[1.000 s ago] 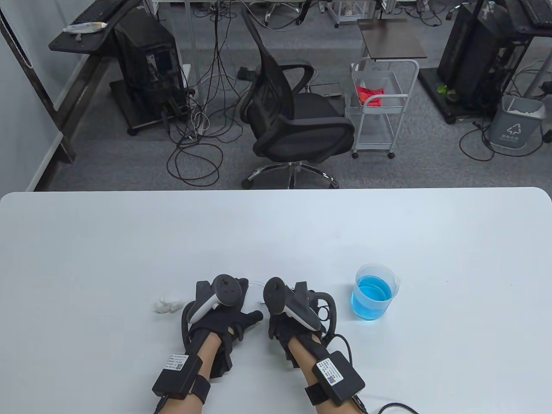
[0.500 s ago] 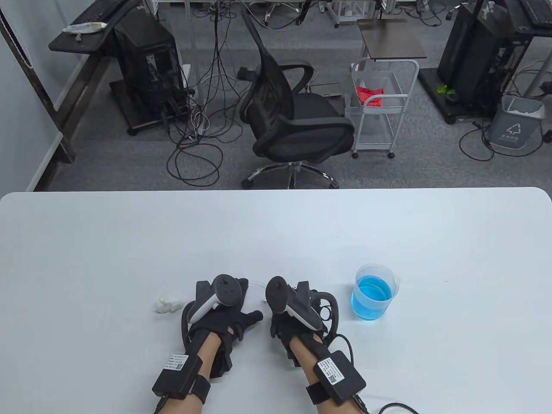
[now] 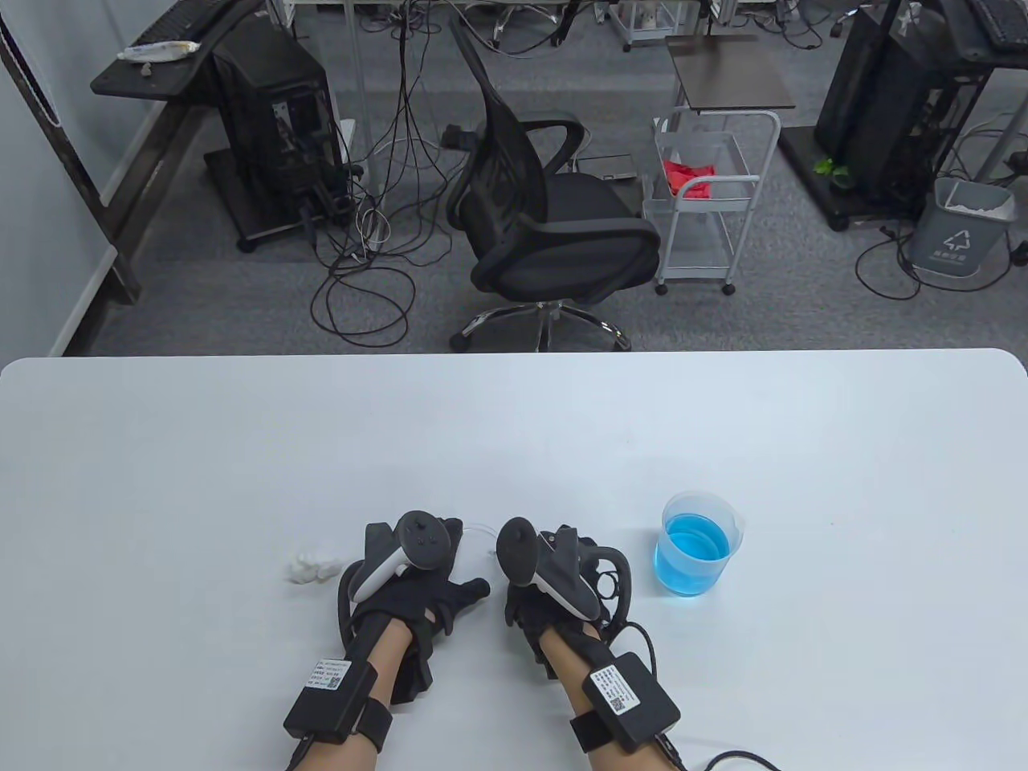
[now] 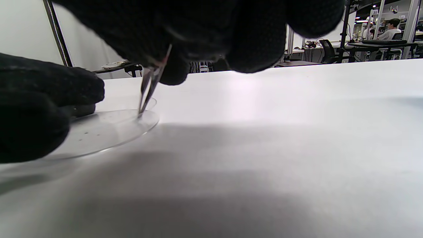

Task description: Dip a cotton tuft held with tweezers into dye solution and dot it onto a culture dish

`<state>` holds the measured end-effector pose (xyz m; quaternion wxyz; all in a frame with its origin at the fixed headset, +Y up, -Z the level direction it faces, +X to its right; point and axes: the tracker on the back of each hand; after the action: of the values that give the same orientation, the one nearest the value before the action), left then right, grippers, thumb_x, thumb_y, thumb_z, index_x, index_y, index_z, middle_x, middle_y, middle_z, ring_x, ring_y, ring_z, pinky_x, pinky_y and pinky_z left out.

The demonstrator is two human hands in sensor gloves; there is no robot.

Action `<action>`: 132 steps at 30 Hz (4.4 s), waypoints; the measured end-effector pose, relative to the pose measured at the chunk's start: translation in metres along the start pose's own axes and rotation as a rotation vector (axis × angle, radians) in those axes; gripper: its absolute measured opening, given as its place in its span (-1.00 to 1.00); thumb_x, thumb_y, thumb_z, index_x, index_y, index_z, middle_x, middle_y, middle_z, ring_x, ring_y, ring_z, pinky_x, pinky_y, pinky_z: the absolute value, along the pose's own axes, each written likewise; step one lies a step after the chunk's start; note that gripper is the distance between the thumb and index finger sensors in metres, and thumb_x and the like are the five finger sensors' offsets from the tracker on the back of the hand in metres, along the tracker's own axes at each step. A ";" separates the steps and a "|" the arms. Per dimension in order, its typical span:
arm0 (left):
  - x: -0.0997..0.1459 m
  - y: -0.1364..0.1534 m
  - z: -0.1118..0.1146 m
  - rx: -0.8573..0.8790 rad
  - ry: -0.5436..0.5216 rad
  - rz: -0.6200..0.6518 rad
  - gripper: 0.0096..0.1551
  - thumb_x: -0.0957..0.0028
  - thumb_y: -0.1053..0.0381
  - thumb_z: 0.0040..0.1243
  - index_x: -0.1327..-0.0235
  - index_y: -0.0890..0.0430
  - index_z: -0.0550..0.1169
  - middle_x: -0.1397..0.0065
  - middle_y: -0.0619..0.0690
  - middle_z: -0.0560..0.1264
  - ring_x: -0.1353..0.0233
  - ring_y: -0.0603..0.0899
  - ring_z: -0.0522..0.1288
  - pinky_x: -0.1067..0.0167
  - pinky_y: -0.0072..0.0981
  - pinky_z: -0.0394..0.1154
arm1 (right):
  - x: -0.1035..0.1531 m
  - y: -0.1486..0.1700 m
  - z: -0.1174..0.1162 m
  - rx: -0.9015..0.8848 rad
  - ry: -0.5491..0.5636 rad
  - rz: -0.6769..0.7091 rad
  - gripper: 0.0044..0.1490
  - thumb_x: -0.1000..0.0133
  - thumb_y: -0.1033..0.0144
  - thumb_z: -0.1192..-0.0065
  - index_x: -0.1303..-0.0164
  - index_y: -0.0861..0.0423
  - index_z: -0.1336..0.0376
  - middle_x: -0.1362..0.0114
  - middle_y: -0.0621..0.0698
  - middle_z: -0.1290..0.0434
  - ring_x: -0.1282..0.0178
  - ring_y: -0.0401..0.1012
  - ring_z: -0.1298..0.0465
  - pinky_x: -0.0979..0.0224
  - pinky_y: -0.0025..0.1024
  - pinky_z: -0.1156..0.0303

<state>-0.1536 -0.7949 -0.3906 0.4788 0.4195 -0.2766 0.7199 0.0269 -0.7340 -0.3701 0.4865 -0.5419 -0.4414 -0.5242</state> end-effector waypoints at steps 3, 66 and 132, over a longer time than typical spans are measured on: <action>0.000 0.000 0.000 0.000 0.000 0.000 0.16 0.04 -0.58 0.06 -0.61 -0.25 -0.22 -0.72 -0.23 -0.27 -0.76 0.08 -0.31 -0.59 -0.01 -0.22 | 0.000 0.000 -0.001 -0.003 0.011 0.000 -0.61 0.03 0.26 -0.45 0.02 0.02 -0.58 0.20 -0.06 -0.61 -0.09 -0.11 -0.59 -0.32 0.14 -0.34; 0.000 0.000 0.001 0.004 0.002 0.003 0.17 0.04 -0.58 0.07 -0.61 -0.24 -0.22 -0.71 -0.23 -0.27 -0.76 0.08 -0.31 -0.58 -0.01 -0.23 | -0.006 -0.017 -0.015 0.021 0.089 0.034 -0.59 0.01 0.28 -0.41 -0.02 0.02 -0.55 0.16 -0.05 -0.61 -0.14 -0.09 -0.57 -0.33 0.15 -0.33; 0.000 0.000 0.000 0.007 0.001 0.003 0.17 0.05 -0.57 0.07 -0.61 -0.24 -0.22 -0.71 -0.22 -0.27 -0.76 0.09 -0.31 -0.58 -0.01 -0.23 | -0.002 -0.025 -0.019 0.032 0.111 0.097 -0.58 0.01 0.26 -0.39 -0.03 0.01 -0.55 0.15 -0.06 -0.61 -0.13 -0.10 -0.57 -0.33 0.13 -0.34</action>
<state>-0.1538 -0.7953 -0.3906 0.4763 0.4202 -0.2746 0.7218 -0.0006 -0.7489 -0.3711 0.5436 -0.5249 -0.3955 -0.5221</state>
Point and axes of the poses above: the tracker on the back of each hand, its own y axis roughly to the little-finger side, its own x axis roughly from the fingertips to the wrist, z = x × y
